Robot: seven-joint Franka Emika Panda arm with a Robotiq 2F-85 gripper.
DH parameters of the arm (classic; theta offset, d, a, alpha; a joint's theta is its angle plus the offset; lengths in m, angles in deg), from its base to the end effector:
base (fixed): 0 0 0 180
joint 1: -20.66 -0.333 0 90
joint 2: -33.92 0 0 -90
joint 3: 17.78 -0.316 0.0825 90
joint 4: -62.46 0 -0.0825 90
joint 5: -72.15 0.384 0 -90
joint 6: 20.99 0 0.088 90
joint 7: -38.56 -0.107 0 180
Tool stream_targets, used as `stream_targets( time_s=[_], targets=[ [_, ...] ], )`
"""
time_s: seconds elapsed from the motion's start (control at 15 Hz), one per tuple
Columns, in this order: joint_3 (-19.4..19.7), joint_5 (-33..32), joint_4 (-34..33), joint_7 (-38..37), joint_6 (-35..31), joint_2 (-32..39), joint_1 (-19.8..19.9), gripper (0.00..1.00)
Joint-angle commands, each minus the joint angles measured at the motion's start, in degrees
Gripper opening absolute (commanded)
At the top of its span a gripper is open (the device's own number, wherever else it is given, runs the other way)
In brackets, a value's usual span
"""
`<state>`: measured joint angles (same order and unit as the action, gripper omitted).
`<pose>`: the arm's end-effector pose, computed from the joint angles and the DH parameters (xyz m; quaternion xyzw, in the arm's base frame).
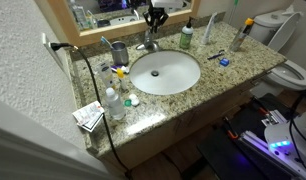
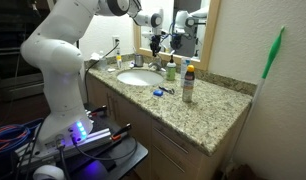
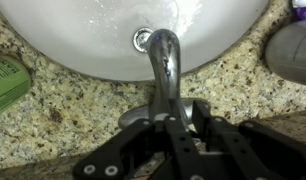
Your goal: Push the faucet handle downwards
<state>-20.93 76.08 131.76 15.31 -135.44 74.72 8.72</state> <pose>0.7296 0.1895 0.3646 -0.9939 0.0913 -0.0200 0.0593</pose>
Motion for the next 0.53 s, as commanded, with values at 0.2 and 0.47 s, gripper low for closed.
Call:
stream_targets(
  time_s=[0.2,0.47],
  targets=[
    [0.8,0.7,-0.2,-0.7,1.8,-0.2,0.5,0.27],
    [0.0,2.0,0.0,1.5,-0.6,-1.4,1.4,0.51]
  ],
)
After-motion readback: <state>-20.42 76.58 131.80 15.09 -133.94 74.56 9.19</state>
